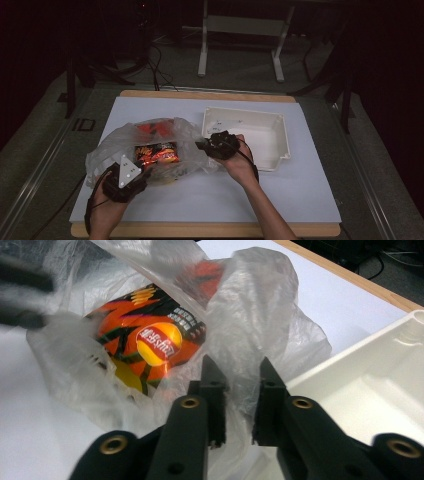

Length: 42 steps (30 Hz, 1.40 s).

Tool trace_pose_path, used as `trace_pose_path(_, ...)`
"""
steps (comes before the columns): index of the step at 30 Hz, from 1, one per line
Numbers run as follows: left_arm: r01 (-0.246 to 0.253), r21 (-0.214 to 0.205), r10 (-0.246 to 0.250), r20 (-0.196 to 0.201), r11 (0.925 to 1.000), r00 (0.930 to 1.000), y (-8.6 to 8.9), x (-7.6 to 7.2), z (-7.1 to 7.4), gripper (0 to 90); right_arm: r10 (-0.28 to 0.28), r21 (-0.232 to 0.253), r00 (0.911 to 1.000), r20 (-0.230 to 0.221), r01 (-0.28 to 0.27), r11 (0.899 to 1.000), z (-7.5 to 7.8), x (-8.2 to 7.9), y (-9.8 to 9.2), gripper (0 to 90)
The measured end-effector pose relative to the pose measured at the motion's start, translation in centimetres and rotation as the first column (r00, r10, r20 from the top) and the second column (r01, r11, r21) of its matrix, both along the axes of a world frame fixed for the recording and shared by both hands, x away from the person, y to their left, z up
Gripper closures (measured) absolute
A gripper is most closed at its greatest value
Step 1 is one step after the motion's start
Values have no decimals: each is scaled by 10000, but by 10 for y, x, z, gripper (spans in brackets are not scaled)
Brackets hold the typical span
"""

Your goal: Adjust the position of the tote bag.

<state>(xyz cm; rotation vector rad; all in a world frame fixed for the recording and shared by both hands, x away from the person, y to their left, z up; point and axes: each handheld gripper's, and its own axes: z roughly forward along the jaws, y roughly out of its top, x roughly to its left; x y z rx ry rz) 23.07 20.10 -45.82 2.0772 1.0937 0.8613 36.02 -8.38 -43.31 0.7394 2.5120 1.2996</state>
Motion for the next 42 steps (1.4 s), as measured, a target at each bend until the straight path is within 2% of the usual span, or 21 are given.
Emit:
trace_pose_path(1,-402,333,407,-155,9986,9991,3,4,-4,597,39,-12,10000,-4,-39,10000,0,-1,-2,829)
trace_pose_path(2,-402,333,407,-155,9986,9991,3,4,-4,599,50,-63,10000,50,-50,10000,-1,-2,-3,847)
trace_pose_path(3,-782,647,821,-599,9948,9948,9,10,-13,598,76,-180,9999,123,-74,9998,-2,-3,-5,863)
trace_pose_path(7,-1020,258,1042,-1077,9945,9887,17,15,-28,597,0,-454,9994,358,16,9990,-5,-7,-10,883)
trace_pose_path(10,-1136,234,1157,-1327,9933,9844,19,17,-34,596,-138,-381,9995,296,149,9992,-6,-6,-16,884)
trace_pose_path(11,-1257,419,1306,-1490,9912,9802,19,19,-38,597,-157,-348,9994,293,167,9993,-6,-6,-17,884)
trace_pose_path(16,-1093,731,1206,-1737,9913,9774,19,21,-42,584,-318,-362,9985,444,334,9988,-3,-7,-26,885)
trace_pose_path(20,-950,806,1086,-1855,9922,9766,18,19,-45,580,-487,-385,9976,499,506,9980,-2,-7,-32,886)
trace_pose_path(22,-878,1030,1075,-2048,9908,9729,20,18,-50,594,-572,-474,9967,571,600,9971,-3,-7,-38,886)
trace_pose_path(25,-870,1515,1214,-2355,9846,9643,24,17,-54,655,-687,-554,9960,572,719,9959,-4,-7,-44,886)
trace_pose_path(26,-870,1515,1214,-2355,9846,9643,24,17,-54,697,-687,-554,9960,572,719,9959,-4,-7,-44,886)
trace_pose_path(27,-870,1515,1214,-2355,9846,9643,24,17,-54,697,-737,-548,9958,546,767,9955,-5,-7,-46,886)
trace_pose_path(28,-758,1916,1240,-2537,9785,9593,26,15,-57,697,-737,-548,9958,546,767,9955,-5,-7,-46,887)
trace_pose_path(29,-792,2126,1331,-2529,9739,9583,26,14,-58,756,-770,-520,9956,526,797,9955,-6,-7,-50,887)
trace_pose_path(34,-788,2380,1400,-2524,9681,9575,35,14,-58,803,-702,-705,9963,499,736,9948,-8,-12,-51,887)
trace_pose_path(36,-997,2261,1543,-2384,9690,9588,39,15,-56,796,-642,-701,9968,467,674,9953,-7,-15,-51,887)
trace_pose_path(38,-942,1776,1355,-2376,9796,9618,40,14,-52,750,-604,-678,9971,471,635,9957,-8,-18,-49,887)
trace_pose_path(39,-827,1414,1143,-2323,9865,9659,39,13,-50,725,-590,-735,9970,491,626,9953,-8,-18,-48,885)
trace_pose_path(40,-827,1414,1143,-2323,9865,9659,39,13,-50,706,-590,-735,9970,491,626,9953,-8,-18,-48,885)
trace_pose_path(41,-192,754,345,-2075,9970,9776,36,8,-44,665,-422,-683,9983,403,449,9967,-8,-18,-45,824)
trace_pose_path(42,51,628,78,-2024,9980,9793,33,6,-42,651,-399,-625,9985,387,422,9971,-7,-18,-45,807)
